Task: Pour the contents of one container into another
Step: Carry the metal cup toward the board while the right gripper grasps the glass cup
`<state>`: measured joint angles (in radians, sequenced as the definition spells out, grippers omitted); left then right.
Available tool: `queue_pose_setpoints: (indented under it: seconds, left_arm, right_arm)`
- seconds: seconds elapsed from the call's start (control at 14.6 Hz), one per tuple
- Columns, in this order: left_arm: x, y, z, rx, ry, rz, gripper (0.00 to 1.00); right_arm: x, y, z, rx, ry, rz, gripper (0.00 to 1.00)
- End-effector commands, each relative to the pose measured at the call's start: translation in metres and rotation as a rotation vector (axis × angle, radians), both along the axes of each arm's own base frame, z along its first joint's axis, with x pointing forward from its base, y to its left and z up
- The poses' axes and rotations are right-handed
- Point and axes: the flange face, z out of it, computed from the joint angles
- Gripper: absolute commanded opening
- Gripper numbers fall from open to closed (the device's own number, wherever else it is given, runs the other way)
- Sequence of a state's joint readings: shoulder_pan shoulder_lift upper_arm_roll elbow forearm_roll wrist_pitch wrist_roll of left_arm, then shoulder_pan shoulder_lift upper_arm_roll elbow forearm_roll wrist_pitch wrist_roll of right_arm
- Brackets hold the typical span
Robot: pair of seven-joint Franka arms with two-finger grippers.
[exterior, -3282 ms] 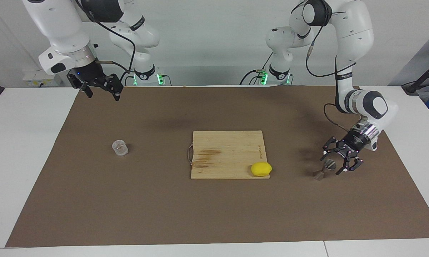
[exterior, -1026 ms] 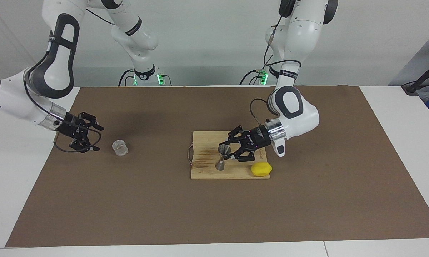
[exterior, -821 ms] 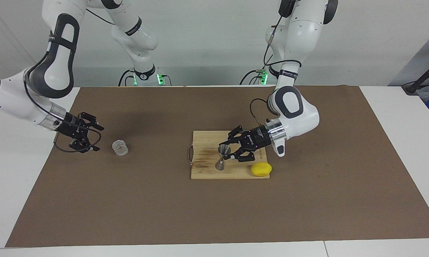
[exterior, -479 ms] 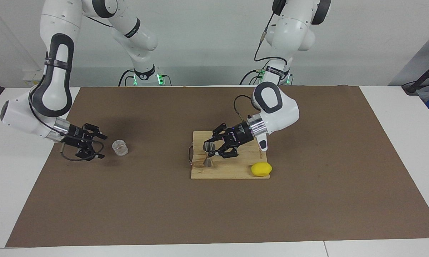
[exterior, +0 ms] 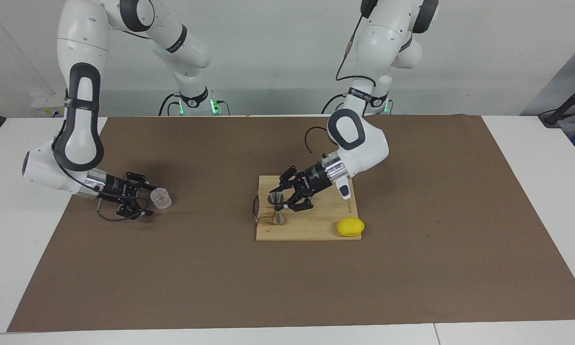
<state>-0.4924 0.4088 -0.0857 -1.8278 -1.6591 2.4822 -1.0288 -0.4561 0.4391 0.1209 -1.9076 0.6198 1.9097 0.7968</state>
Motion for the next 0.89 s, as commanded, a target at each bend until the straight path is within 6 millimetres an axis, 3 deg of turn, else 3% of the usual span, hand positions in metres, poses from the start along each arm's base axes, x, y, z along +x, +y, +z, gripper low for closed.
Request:
queue_pose_setpoints:
  seconds: [0.0,0.82]
  left_arm:
    - [-0.009,-0.01,-0.005,0.012,0.015,0.036,0.0]
    - [-0.011,-0.01,-0.011,0.007,0.033,0.059,0.0]
  right_arm:
    - [-0.006,0.006,0.004,0.006,-0.037,-0.002,1.0]
    - [-0.009,0.021,-0.001,0.011,-0.025,0.016,1.0]
